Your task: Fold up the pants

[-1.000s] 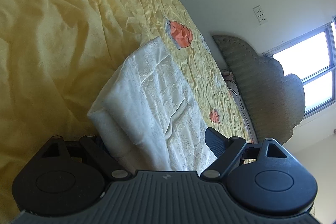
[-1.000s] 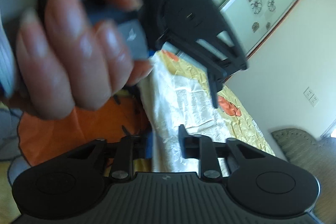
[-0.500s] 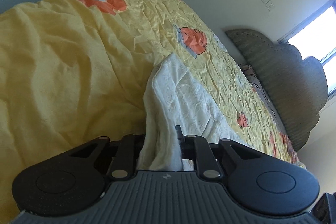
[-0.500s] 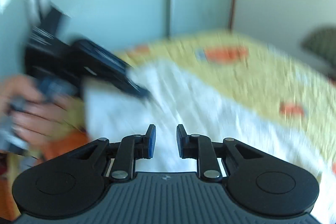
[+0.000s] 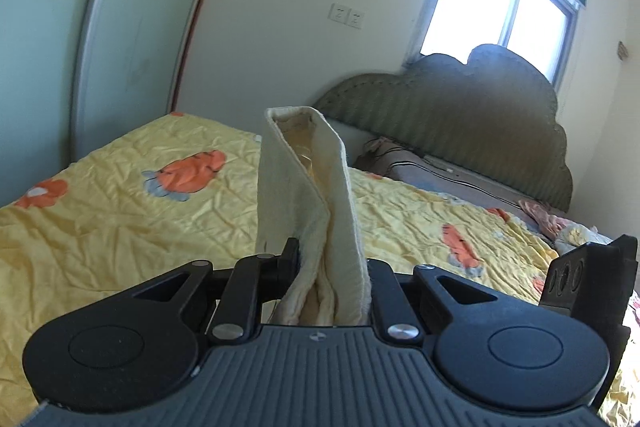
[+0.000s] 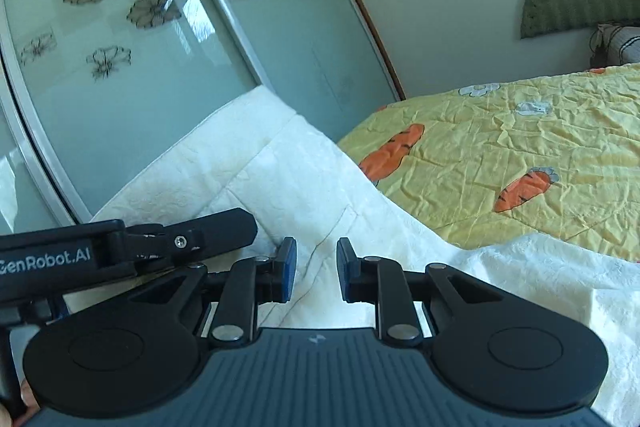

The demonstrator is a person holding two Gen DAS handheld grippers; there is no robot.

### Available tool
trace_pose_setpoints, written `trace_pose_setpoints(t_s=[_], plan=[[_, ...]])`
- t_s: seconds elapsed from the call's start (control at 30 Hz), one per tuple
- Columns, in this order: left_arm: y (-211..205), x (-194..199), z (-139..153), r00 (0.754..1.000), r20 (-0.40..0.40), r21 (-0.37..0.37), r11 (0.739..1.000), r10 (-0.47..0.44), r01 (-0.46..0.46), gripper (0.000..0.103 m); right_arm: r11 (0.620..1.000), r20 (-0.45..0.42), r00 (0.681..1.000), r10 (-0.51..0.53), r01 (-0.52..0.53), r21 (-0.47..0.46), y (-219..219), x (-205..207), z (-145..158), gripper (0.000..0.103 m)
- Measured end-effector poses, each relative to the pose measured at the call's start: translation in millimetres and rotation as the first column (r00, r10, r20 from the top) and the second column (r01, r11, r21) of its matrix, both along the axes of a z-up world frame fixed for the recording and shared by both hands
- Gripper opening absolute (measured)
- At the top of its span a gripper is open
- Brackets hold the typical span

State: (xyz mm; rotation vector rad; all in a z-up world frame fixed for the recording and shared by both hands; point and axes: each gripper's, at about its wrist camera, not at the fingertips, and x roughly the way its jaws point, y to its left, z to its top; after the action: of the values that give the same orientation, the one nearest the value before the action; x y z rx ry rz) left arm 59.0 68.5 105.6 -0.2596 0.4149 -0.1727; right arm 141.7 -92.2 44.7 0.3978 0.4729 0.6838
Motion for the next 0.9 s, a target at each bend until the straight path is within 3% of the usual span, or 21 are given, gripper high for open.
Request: trace_pose_setpoints(t_s=[0.2, 0.43, 0.57, 0.7, 0.9], plan=[[-87, -1, 10, 0.981, 0.01, -0.022, 0.981, -0.191, 0.192, 0.013, 0.982, 0.005, 0.984, -0.177, 0.176, 0.067, -83, -11, -3, 0.021], [-186, 9, -24, 0.929, -0.054, -0.025, 0.93, -0.367, 0.366, 0.015, 0.926, -0.073, 0.923, -0.377, 0.378, 0.002, -183, -37, -27, 0.021], [-221, 17, -53, 0.907, -0.106, -0.026, 0.913, -0.407, 0.407, 0.015, 0.891, -0.173, 0.878, -0.446, 0.453, 0.001, -221, -41, -59, 0.021], [-244, 24, -74, 0.895, -0.154, -0.006, 0.906, -0.419, 0.423, 0.017, 0.862, -0.22, 0.835, -0.505, 0.503, -0.066, -238, -43, -79, 0.021], [-259, 27, -88, 0.884, -0.178, 0.018, 0.896, -0.433, 0.443, 0.019, 0.84, -0.25, 0.805, -0.538, 0.538, -0.074, -251, -52, -95, 0.021]])
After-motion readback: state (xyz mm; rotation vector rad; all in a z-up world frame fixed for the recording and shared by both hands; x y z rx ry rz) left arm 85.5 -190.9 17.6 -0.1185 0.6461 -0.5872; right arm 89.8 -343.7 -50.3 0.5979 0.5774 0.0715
